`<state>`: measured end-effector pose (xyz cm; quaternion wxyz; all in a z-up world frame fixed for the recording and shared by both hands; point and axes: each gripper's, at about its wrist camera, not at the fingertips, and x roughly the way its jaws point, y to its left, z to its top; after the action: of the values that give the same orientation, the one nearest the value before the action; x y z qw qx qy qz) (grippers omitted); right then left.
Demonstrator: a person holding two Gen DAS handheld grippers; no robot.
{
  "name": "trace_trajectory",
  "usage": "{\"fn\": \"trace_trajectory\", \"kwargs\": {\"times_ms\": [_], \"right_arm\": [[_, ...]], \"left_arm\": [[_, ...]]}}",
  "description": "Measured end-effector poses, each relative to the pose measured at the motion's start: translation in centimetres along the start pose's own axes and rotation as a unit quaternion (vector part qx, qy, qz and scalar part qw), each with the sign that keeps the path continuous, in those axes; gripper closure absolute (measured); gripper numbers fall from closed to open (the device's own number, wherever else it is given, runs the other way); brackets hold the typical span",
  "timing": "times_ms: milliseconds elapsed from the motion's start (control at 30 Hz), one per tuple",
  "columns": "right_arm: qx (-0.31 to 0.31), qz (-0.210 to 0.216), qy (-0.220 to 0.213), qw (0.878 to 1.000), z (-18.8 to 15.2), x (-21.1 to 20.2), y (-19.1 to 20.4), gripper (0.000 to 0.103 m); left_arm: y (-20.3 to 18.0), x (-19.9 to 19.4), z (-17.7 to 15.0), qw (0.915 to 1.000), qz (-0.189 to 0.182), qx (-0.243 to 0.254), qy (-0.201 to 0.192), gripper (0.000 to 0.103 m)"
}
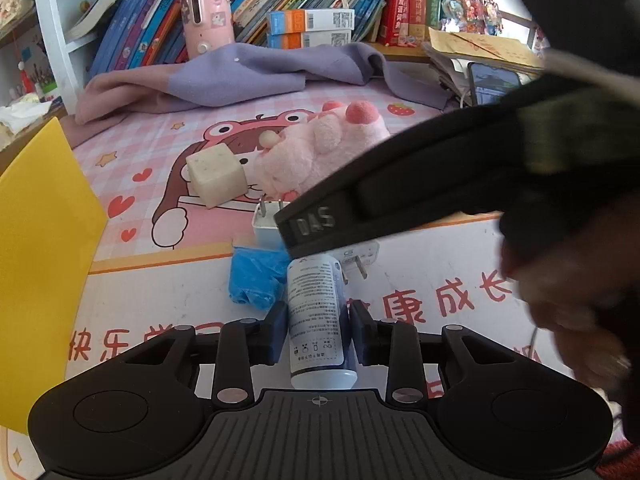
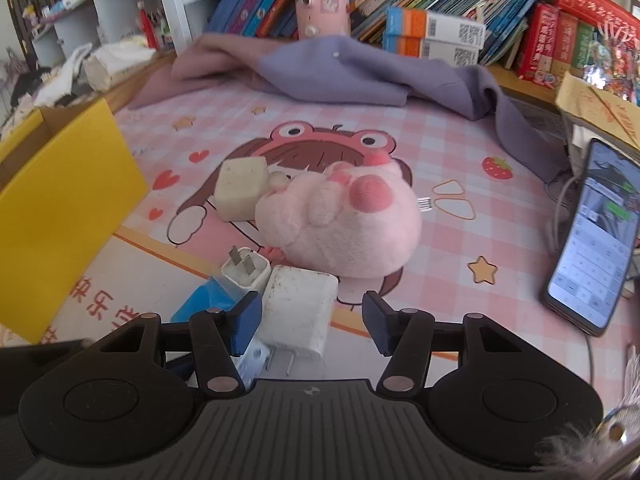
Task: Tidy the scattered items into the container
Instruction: 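Grasp the white spray bottle with the left tool while the right tool grasps the white charger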
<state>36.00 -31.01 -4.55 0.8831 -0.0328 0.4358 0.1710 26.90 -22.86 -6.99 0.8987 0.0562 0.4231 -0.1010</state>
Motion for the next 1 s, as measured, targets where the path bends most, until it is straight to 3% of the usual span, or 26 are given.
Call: {"fn": "trace_trajectory", "kwargs": {"times_ms": [333,500,600,1000], "right_arm": [[-0.009,0.003,0.031,0.999,-0.1,2.3,0.8,0.053],[-0.042,-0.013,0.022,0.999,-0.3,2.6,1.4,0.059],[-0.05,-0.011,0.019,0.998,-0.5,2.4,1.1,0.061],[-0.031,-0.001,0.006,0.999,-2.1,-1.5,-0.4,0.062]], "left_arm": [[1.6,-1.4,-1.2,0.9998,0.005,-0.001,0.02,0.071],[1.6,-0.6,-1.3,0.9994,0.012,-0.005,0.033,0.068],[1.8,-0.4,-1.2,0.9995,0.008,-0.012,0.029,0.072],[2.5,-2.6,-1.2,0.9994,-0.004,-0.028,0.019,0.072]]}}
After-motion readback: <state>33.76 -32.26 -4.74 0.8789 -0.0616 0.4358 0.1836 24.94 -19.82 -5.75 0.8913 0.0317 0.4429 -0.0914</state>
